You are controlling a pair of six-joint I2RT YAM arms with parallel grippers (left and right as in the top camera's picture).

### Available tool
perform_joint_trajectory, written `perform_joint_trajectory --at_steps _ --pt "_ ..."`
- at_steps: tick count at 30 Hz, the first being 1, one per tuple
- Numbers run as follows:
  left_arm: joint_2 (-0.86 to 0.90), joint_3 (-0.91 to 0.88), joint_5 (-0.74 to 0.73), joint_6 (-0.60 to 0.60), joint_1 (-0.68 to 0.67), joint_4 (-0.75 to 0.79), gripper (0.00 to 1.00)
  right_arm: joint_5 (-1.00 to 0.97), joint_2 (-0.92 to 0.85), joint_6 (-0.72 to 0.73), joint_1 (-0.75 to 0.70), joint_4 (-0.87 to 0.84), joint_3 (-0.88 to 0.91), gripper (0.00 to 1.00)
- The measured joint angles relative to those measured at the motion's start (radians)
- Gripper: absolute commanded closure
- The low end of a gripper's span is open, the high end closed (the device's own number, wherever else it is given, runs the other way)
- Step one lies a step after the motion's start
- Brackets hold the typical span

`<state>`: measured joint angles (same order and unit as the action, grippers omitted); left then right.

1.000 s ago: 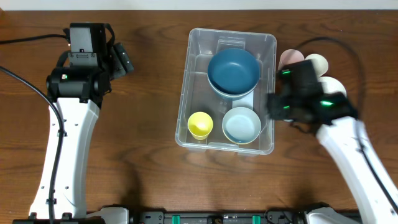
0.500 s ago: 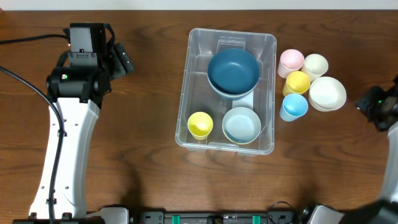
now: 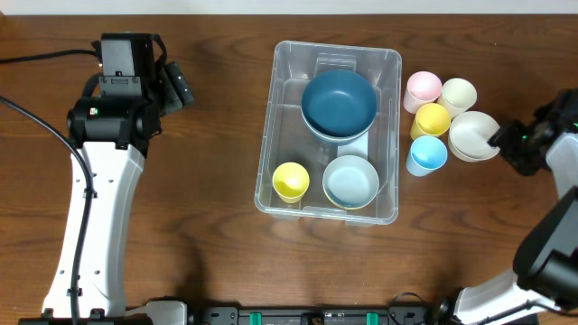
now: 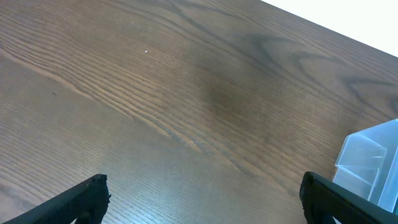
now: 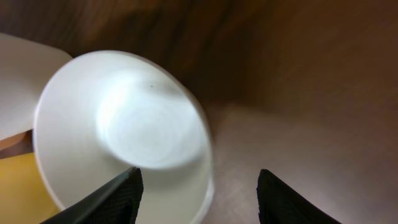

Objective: Pack container
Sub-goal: 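Reach the right gripper to the white bowl and grasp its rim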

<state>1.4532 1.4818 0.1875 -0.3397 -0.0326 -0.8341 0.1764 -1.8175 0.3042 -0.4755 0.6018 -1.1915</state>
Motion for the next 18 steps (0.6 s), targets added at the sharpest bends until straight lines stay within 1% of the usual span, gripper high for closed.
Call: perform_joint_trajectory --at_steps 2,3,4,5,7,8,14,18 --pt "0.000 0.000 0.000 0.000 0.000 0.000 0.02 0.008 -0.029 -0.006 0.010 -0.011 0.000 0.42" --pt "0.000 0.000 0.000 0.000 0.000 0.000 0.02 0.008 -0.039 -0.008 0.016 -0.014 0.000 0.44" --pt "0.000 0.000 0.000 0.000 0.000 0.000 0.02 0.009 -0.050 -0.013 0.021 -0.016 0.000 0.51" --pt "0.000 0.000 0.000 0.000 0.000 0.000 0.02 0.010 -0.059 -0.020 0.026 -0.018 0.000 0.65" --pt "0.000 0.000 0.000 0.000 0.000 0.000 0.02 0.010 -0.067 -0.029 0.033 -0.017 0.000 0.90" --pt "0.000 0.000 0.000 0.000 0.000 0.000 0.02 0.010 -0.068 -0.031 0.034 -0.014 0.000 0.99" --pt "0.000 0.000 0.000 0.000 0.000 0.000 0.02 0.012 -0.061 -0.031 0.023 0.067 -0.002 0.99" --pt "0.000 0.000 0.000 0.000 0.000 0.000 0.02 0.006 -0.011 -0.031 -0.015 0.161 -0.002 0.99"
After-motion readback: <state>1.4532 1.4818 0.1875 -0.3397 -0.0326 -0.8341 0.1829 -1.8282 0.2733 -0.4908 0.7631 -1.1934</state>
